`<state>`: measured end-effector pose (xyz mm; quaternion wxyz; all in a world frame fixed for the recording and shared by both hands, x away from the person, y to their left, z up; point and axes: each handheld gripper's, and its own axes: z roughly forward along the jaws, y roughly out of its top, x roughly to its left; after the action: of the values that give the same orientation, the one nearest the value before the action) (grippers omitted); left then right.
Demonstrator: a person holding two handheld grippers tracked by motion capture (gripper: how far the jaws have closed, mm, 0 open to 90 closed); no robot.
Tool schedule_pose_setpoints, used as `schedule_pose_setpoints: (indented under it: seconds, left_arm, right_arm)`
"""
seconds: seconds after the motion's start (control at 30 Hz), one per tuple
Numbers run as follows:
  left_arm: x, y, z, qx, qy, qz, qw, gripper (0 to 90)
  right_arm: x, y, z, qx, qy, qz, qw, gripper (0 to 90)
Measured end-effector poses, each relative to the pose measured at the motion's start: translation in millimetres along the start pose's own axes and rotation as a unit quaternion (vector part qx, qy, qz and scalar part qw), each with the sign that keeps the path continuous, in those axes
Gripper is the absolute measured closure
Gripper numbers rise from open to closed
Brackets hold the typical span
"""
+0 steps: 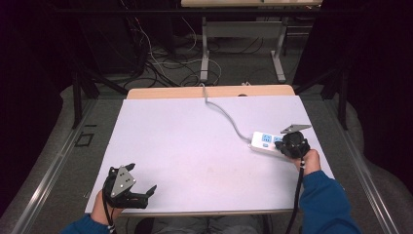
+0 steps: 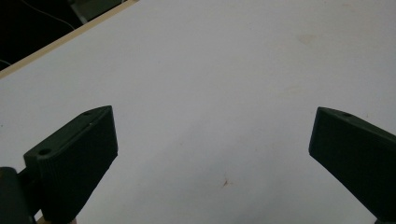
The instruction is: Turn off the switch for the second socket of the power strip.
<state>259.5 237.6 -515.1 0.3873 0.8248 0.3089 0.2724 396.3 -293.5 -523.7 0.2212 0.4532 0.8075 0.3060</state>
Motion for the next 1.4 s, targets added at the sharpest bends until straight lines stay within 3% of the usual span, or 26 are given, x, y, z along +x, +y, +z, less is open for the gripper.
schedule_pose_setpoints:
  seconds: [0.13, 0.3, 0.47, 0.83, 0.93, 0.97, 1.17, 1.4]
  left_arm:
    - [-0.3, 0.0, 0.1, 0.0, -0.002, -0.002, 1.0, 1.2]
    - [-0.1, 0.0, 0.2, 0.0, 0.0, -0.001, 1.0, 1.2]
    - [-0.3, -0.1, 0.1, 0.0, -0.002, -0.002, 1.0, 1.2]
    - [0.7, 0.1, -0.5, 0.0, 0.002, 0.005, 1.0, 1.2]
    - [-0.4, -0.3, -0.1, 0.0, -0.002, -0.002, 1.0, 1.1]
    - [0.5, 0.0, -0.6, 0.0, 0.003, 0.005, 1.0, 1.2]
    - [-0.1, 0.0, -0.4, 0.0, 0.002, 0.002, 1.0, 1.2]
    - [0.0, -0.2, -0.6, 0.0, 0.0, 0.002, 1.0, 1.1]
  right_arm:
    - [1.5, 0.6, -0.5, -0.001, -0.006, 0.003, 1.0, 90.0]
    - [2.1, 5.2, -8.4, -0.023, -0.007, 0.003, 0.9997, 89.2]
    - [1.5, 7.7, -11.4, -0.032, -0.007, 0.013, 0.9994, 74.9]
    - [1.4, 10.0, -17.6, -0.048, 0.014, 0.018, 0.9986, 26.8]
    - [1.3, 9.8, -19.8, -0.055, 0.021, 0.007, 0.9982, 16.0]
    - [2.1, 9.8, -20.9, -0.055, 0.023, 0.012, 0.9981, 14.5]
    - [5.6, 10.8, -24.6, -0.062, 0.044, 0.013, 0.997, 0.7]
    - [10.6, 11.5, -27.3, -0.067, 0.056, 0.011, 0.9961, 0.0]
